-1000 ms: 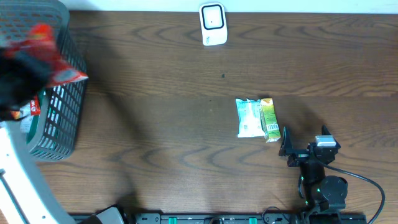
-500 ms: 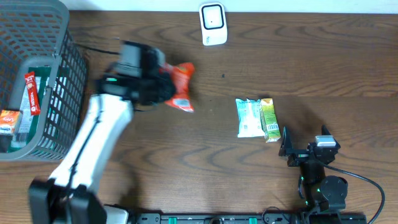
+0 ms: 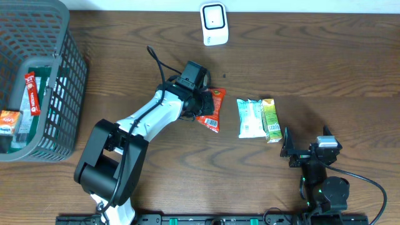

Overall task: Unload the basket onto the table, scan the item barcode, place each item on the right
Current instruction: 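Carry the red HACKS bag out and lower it left of the wipes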

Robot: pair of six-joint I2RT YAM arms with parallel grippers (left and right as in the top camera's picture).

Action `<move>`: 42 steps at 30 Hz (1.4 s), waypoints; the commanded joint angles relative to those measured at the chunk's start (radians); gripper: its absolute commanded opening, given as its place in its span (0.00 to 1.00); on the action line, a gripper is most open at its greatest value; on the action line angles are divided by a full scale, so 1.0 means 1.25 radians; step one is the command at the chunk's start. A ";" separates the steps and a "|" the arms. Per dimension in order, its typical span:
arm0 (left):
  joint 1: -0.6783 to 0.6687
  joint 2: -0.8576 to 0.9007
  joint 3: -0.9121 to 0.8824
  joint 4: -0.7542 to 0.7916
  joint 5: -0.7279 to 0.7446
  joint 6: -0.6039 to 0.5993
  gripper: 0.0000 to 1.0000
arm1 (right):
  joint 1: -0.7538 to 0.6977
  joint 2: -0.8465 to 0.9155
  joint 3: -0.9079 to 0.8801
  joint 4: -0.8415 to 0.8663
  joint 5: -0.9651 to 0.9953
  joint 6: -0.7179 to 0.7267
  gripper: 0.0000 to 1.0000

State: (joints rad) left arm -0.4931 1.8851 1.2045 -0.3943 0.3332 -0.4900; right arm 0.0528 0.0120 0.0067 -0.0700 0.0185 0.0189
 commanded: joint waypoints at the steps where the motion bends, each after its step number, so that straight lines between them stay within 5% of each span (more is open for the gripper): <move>1: -0.002 -0.003 0.005 0.004 -0.007 -0.004 0.61 | -0.004 -0.005 -0.001 -0.003 -0.001 0.002 0.99; 13: 0.015 -0.111 0.031 -0.027 -0.010 0.038 0.69 | -0.004 -0.005 -0.001 -0.003 -0.001 0.002 0.99; 18: 0.009 -0.115 0.027 -0.063 -0.002 0.023 0.29 | -0.004 -0.005 -0.001 -0.003 -0.001 0.002 0.99; 25: -0.014 -0.070 -0.013 -0.054 -0.074 0.016 0.29 | -0.004 -0.005 -0.001 -0.003 -0.001 0.002 0.99; 30: -0.015 -0.020 -0.013 -0.052 -0.070 -0.014 0.39 | -0.004 -0.005 -0.001 -0.003 -0.001 0.002 0.99; 36: -0.003 -0.062 0.010 -0.031 0.155 -0.017 0.32 | -0.004 -0.005 -0.001 -0.003 -0.001 0.002 0.99; 42: 0.024 -0.232 0.030 -0.024 0.161 -0.057 0.36 | -0.004 -0.005 -0.001 -0.003 -0.001 0.002 0.99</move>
State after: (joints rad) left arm -0.4900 1.7473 1.1992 -0.4355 0.4858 -0.5251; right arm 0.0528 0.0120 0.0067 -0.0704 0.0185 0.0189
